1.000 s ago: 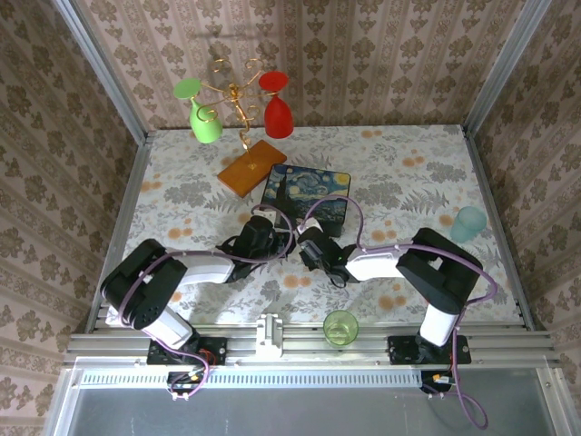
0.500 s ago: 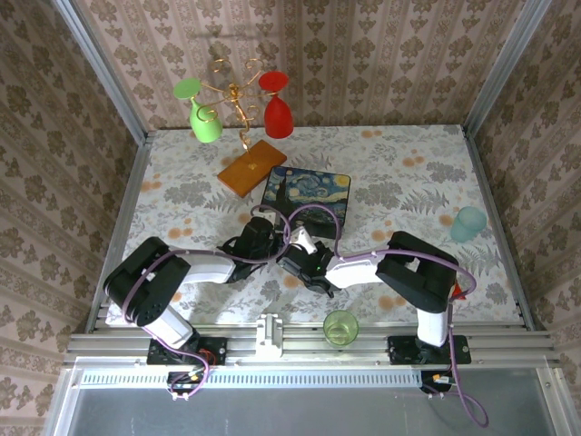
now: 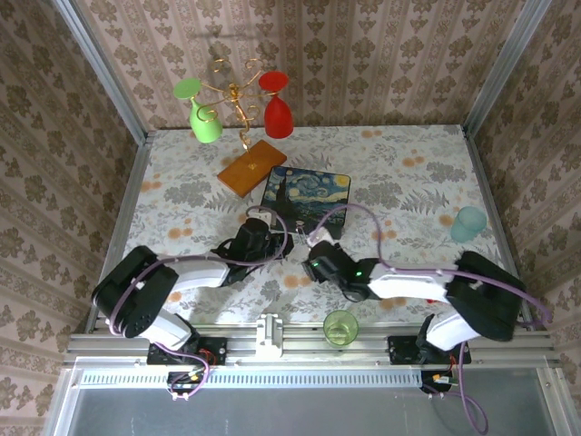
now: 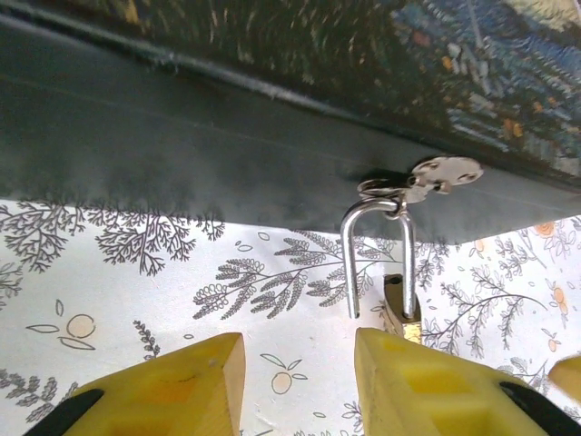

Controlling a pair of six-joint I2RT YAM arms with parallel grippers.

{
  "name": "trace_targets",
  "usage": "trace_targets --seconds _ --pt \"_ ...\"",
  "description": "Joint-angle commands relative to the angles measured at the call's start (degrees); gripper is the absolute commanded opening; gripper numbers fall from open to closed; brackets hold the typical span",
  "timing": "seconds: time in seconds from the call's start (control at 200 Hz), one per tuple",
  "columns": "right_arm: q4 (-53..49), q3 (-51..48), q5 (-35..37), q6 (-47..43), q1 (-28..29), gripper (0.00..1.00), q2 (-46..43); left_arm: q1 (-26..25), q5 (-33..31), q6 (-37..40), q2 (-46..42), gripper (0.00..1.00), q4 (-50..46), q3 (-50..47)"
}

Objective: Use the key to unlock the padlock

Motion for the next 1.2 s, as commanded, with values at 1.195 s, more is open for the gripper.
trace_targets --seconds 1.195 --pt "14.9 4.6 -24.6 0.4 -17.2 0.41 15.2 -1.0 -0.9 -0.4 -2.3 0.37 -0.4 -2.9"
